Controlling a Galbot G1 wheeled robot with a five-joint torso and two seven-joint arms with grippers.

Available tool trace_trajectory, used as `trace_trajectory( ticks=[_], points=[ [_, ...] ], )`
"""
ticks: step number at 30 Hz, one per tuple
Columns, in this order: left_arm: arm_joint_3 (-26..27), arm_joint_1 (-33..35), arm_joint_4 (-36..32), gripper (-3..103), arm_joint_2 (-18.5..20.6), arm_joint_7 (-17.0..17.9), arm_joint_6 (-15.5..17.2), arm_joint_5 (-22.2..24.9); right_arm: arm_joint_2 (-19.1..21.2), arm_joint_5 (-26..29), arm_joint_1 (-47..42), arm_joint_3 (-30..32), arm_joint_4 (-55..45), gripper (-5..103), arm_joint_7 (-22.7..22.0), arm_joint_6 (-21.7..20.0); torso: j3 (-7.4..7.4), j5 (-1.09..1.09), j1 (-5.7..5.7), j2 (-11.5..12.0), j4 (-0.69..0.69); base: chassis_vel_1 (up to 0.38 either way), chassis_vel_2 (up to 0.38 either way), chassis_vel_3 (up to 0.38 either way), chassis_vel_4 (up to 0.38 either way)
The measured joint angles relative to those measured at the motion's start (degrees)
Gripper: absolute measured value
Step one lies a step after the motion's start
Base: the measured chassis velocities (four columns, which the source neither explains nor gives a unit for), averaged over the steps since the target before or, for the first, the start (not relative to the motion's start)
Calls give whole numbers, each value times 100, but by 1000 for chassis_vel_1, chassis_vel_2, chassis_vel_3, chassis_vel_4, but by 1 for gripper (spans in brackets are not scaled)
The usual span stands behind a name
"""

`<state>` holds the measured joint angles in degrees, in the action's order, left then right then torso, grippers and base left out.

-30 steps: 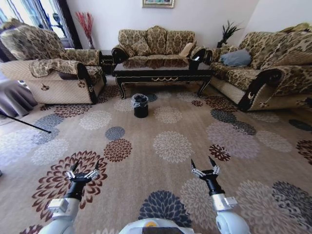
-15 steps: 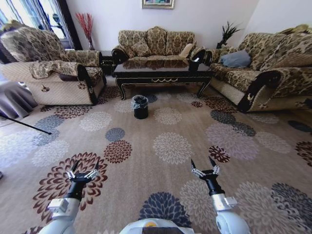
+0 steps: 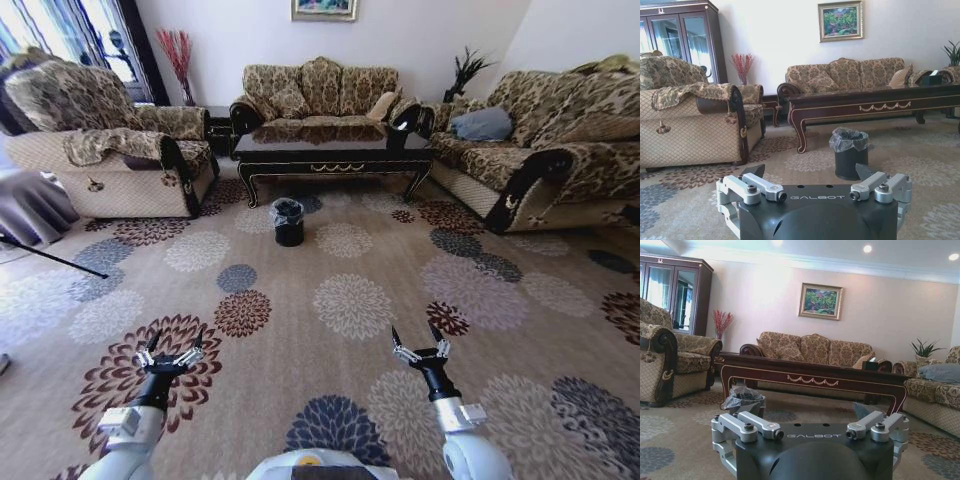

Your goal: Move to the front of the table and pick up the trash from the floor, then place it into the trash bin.

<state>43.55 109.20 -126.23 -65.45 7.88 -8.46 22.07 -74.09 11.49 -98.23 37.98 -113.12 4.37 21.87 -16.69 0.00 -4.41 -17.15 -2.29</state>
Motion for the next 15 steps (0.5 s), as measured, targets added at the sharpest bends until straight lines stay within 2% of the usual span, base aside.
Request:
trace_trajectory(
  ticks=[15],
  points=[
    [0, 0, 0, 100, 0, 0, 0, 0, 0, 0, 0, 0, 0, 100, 0, 0, -205, 0, -104, -308, 0, 0, 0, 0, 0]
  ],
)
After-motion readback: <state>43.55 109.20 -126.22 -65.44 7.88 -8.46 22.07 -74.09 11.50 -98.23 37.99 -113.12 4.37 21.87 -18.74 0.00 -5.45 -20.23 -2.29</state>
